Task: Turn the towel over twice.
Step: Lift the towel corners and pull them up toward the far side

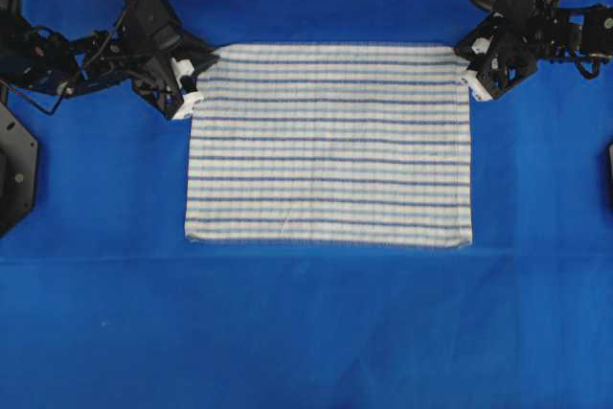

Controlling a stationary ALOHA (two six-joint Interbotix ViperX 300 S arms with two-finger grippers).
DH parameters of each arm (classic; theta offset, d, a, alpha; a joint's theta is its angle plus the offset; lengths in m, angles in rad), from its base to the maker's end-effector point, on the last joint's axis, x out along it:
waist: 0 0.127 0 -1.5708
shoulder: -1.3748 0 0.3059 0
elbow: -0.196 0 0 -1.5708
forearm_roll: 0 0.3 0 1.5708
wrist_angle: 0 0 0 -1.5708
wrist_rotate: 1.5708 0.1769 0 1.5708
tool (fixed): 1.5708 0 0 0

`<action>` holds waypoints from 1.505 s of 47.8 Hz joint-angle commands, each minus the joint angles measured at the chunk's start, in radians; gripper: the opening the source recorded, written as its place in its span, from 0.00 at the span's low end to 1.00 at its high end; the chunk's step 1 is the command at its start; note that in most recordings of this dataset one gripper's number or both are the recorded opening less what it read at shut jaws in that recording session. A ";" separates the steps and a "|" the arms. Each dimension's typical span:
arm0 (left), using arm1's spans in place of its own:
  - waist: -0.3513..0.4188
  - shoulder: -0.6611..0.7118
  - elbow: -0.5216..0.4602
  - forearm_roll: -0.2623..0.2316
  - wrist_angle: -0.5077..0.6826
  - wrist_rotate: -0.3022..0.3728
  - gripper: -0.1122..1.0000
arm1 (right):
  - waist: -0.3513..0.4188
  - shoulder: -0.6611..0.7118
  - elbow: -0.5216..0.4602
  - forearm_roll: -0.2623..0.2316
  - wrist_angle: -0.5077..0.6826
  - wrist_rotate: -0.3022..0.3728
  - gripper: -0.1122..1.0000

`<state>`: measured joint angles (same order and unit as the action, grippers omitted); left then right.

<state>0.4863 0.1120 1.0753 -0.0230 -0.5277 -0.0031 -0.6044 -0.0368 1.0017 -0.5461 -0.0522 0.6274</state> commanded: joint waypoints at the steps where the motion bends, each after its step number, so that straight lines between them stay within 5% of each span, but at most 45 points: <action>1: 0.000 -0.009 -0.008 -0.002 0.003 0.002 0.14 | -0.003 -0.008 -0.002 0.000 -0.003 -0.002 0.15; 16: 0.000 -0.035 -0.011 0.000 0.018 0.000 0.14 | -0.003 -0.023 -0.006 0.005 -0.005 0.005 0.15; 28: 0.003 -0.193 -0.025 -0.002 0.086 0.005 0.14 | -0.029 -0.127 -0.025 0.003 0.008 0.006 0.15; 54: 0.092 -0.546 -0.156 -0.002 0.301 0.178 0.14 | -0.089 -0.517 -0.141 -0.066 0.272 -0.002 0.15; 72: 0.089 -0.687 -0.186 -0.002 0.328 0.212 0.14 | -0.049 -0.690 -0.161 -0.071 0.331 -0.002 0.15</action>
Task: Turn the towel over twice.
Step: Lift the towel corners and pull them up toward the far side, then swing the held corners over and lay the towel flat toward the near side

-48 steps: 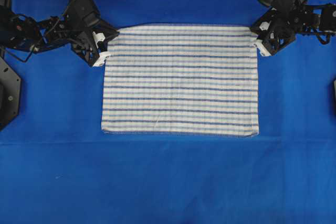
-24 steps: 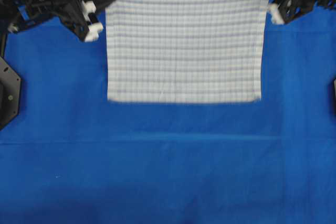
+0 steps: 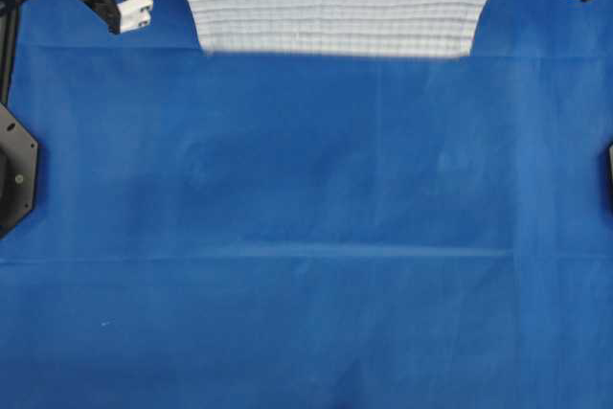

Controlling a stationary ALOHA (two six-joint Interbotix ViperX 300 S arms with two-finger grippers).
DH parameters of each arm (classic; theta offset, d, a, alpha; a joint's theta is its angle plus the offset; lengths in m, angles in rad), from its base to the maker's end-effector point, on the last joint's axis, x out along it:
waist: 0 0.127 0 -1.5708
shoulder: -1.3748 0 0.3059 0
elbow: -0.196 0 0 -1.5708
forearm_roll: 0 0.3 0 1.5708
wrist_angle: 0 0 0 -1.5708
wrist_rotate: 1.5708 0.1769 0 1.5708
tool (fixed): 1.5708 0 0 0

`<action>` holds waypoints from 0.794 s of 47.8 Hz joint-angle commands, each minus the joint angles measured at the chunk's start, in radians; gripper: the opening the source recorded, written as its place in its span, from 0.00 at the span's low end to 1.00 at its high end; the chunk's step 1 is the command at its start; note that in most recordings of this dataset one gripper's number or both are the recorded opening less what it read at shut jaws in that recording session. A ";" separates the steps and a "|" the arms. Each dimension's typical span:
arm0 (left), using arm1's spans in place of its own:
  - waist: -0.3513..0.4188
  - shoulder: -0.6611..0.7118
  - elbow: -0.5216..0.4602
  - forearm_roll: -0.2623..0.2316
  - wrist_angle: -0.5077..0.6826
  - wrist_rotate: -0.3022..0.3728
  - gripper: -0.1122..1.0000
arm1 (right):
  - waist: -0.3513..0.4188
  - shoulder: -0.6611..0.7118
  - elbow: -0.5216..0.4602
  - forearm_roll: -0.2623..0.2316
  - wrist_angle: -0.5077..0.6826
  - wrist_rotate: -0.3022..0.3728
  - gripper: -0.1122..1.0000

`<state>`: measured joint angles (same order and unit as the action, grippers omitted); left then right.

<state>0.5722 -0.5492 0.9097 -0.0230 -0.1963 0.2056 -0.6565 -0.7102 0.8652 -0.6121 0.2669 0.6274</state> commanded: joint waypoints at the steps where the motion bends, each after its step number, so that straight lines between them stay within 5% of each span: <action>1: 0.002 -0.029 -0.020 -0.002 -0.003 0.005 0.14 | 0.006 -0.018 -0.026 -0.003 0.017 -0.002 0.15; 22: -0.031 -0.029 -0.008 -0.002 -0.003 0.009 0.14 | 0.064 -0.015 -0.037 0.000 0.095 0.005 0.15; 38: -0.158 -0.011 0.140 -0.002 0.003 -0.057 0.14 | 0.379 0.035 0.014 0.100 0.276 0.095 0.15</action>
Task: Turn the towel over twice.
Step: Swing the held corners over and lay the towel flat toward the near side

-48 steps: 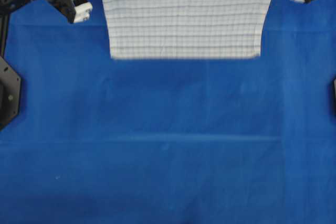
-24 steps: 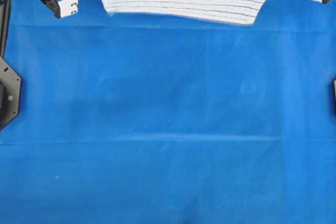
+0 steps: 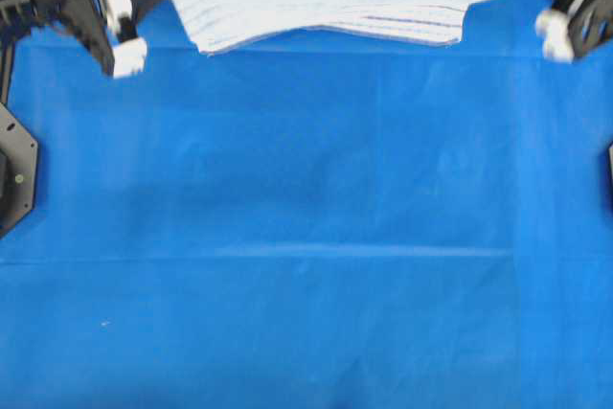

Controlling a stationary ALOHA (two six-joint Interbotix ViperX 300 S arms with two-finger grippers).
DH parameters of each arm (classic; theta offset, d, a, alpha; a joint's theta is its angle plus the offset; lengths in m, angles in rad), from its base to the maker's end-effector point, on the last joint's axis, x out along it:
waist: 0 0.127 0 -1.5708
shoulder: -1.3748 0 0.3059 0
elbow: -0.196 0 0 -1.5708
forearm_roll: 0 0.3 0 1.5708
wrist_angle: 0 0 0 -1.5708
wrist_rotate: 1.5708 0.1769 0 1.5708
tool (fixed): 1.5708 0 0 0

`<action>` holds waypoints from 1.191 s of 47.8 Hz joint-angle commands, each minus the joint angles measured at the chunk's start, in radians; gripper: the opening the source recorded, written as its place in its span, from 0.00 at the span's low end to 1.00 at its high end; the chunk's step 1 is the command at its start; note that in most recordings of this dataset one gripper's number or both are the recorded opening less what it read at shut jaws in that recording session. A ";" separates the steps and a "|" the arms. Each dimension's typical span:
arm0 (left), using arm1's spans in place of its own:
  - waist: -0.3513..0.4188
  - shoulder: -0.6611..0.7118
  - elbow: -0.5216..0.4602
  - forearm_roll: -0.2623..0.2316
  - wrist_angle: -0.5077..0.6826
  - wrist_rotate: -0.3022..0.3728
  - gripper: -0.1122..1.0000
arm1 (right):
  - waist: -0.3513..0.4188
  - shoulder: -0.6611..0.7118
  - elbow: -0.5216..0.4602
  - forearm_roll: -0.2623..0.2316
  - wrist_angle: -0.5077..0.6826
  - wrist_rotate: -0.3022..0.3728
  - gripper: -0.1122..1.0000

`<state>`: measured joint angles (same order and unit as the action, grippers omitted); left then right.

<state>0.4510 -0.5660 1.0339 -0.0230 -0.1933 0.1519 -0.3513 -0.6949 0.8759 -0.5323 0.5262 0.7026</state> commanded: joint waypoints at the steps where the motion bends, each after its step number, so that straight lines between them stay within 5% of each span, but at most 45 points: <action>1: -0.052 0.009 0.026 0.000 0.002 -0.003 0.14 | 0.095 0.029 0.008 0.023 0.020 0.032 0.15; 20: -0.400 0.236 0.058 -0.003 0.132 -0.011 0.14 | 0.445 0.316 0.048 0.028 0.018 0.367 0.15; 38: -0.615 0.402 0.061 -0.003 0.137 -0.135 0.14 | 0.699 0.505 0.035 0.026 -0.043 0.689 0.15; 57: -0.703 0.416 0.066 -0.003 0.137 -0.166 0.14 | 0.770 0.560 0.002 0.018 -0.044 0.750 0.15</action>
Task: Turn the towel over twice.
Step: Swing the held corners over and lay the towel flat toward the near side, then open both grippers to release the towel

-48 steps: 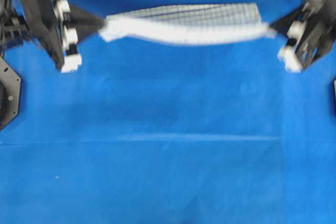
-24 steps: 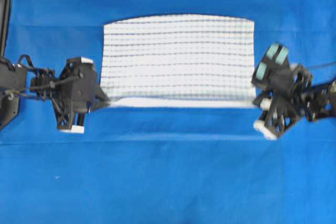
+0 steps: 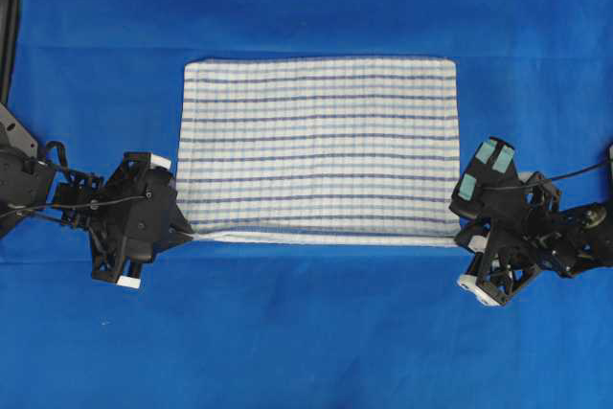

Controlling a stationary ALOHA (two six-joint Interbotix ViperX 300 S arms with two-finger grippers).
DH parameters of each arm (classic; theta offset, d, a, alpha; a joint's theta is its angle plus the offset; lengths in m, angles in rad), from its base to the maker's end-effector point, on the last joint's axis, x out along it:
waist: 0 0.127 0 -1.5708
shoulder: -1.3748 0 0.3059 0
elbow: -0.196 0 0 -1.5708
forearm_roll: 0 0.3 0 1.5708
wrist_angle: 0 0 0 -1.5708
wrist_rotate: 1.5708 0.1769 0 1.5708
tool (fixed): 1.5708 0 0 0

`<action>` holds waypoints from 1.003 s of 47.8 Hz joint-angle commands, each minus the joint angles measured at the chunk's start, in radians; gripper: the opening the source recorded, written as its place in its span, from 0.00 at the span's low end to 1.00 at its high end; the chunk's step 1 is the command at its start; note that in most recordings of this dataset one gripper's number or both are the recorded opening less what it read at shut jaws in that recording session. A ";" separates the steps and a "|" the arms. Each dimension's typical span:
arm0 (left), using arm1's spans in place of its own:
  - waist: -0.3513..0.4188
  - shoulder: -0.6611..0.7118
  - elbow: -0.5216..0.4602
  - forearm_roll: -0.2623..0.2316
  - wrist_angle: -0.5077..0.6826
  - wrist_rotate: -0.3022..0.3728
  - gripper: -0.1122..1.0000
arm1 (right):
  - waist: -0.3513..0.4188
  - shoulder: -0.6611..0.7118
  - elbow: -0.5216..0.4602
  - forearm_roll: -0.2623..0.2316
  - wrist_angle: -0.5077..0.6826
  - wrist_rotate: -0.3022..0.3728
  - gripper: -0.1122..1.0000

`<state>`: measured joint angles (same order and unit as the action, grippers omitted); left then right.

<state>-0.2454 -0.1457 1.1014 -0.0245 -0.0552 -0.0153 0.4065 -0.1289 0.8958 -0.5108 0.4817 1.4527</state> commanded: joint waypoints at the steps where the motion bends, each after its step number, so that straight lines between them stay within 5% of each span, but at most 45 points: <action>1: -0.006 -0.005 -0.002 -0.003 -0.002 0.002 0.14 | 0.012 -0.006 -0.018 -0.003 0.000 0.000 0.15; 23: -0.005 -0.005 -0.009 -0.002 -0.002 0.002 0.15 | 0.014 -0.003 -0.026 -0.021 0.000 0.000 0.15; 29: -0.005 -0.012 -0.012 -0.002 0.002 0.003 0.39 | 0.014 -0.003 -0.043 -0.026 0.011 0.000 0.18; 35: -0.005 -0.048 -0.023 -0.002 0.026 0.009 0.70 | 0.014 -0.008 -0.078 -0.084 0.046 0.000 0.52; 39: -0.005 -0.086 -0.038 -0.002 0.060 0.012 0.73 | 0.014 -0.020 -0.103 -0.141 0.072 0.000 0.70; 48: 0.011 -0.212 -0.075 -0.002 0.152 0.021 0.65 | 0.006 -0.098 -0.127 -0.299 0.135 -0.003 0.66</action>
<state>-0.2470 -0.2945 1.0554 -0.0245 0.0752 0.0046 0.4172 -0.1764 0.7900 -0.7578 0.6029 1.4511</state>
